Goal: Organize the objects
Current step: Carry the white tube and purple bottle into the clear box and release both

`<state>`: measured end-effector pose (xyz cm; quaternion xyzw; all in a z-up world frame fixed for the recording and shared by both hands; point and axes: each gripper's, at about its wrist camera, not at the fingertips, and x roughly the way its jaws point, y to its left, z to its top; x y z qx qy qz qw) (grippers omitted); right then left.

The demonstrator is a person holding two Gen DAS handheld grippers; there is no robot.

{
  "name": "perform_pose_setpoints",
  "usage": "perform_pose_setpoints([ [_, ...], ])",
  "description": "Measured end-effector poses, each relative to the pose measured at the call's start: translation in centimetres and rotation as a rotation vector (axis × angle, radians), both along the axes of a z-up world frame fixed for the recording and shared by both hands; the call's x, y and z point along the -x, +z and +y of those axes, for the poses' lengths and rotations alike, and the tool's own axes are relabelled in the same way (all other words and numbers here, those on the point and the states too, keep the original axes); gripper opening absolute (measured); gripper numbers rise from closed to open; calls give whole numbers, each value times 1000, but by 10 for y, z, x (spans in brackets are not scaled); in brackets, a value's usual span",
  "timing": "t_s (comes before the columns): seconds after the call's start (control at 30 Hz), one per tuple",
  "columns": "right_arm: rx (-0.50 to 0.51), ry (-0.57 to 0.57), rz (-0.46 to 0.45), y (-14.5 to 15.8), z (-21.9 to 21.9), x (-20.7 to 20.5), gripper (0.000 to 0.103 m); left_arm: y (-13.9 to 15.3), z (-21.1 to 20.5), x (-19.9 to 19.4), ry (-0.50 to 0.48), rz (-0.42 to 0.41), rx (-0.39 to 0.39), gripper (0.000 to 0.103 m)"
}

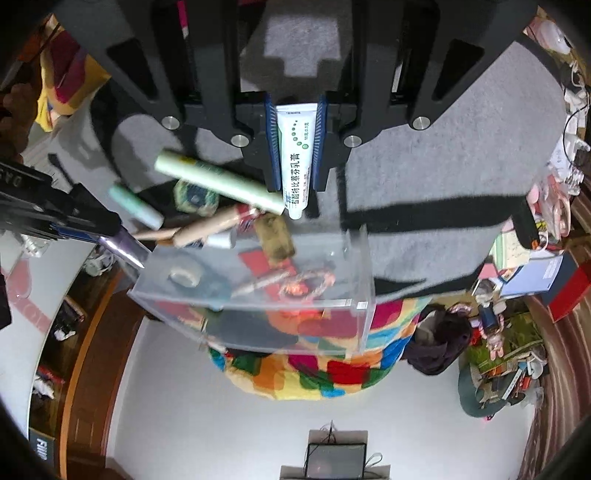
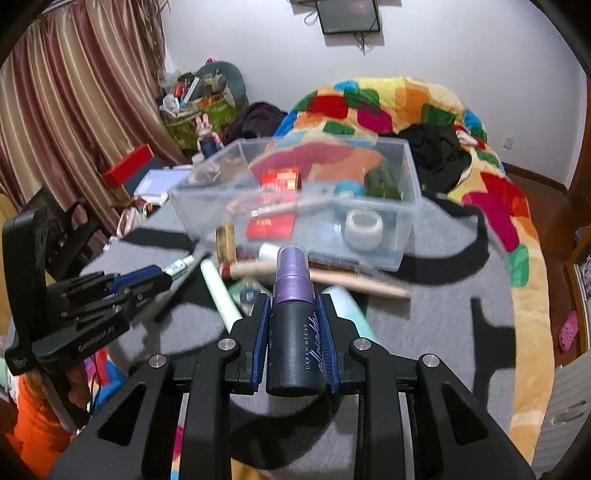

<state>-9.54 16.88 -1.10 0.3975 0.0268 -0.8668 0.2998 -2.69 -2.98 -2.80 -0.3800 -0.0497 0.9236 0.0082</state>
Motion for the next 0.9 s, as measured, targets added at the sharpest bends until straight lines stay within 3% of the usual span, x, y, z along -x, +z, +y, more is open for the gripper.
perform_pose_setpoints([
  [0.27, 40, -33, 59, 29, -4, 25, 23, 34, -3, 13, -22, 81, -36, 17],
  [0.4, 59, -56, 43, 33, -6, 48, 23, 46, -6, 28, -17, 102, -44, 17],
  [0.6, 56, -81, 1, 29, -14, 76, 23, 47, -10, 57, -24, 78, -73, 17],
  [0.9, 45, -77, -71, 13, -34, 108, 23, 44, -5, 100, -41, 25, -51, 17],
])
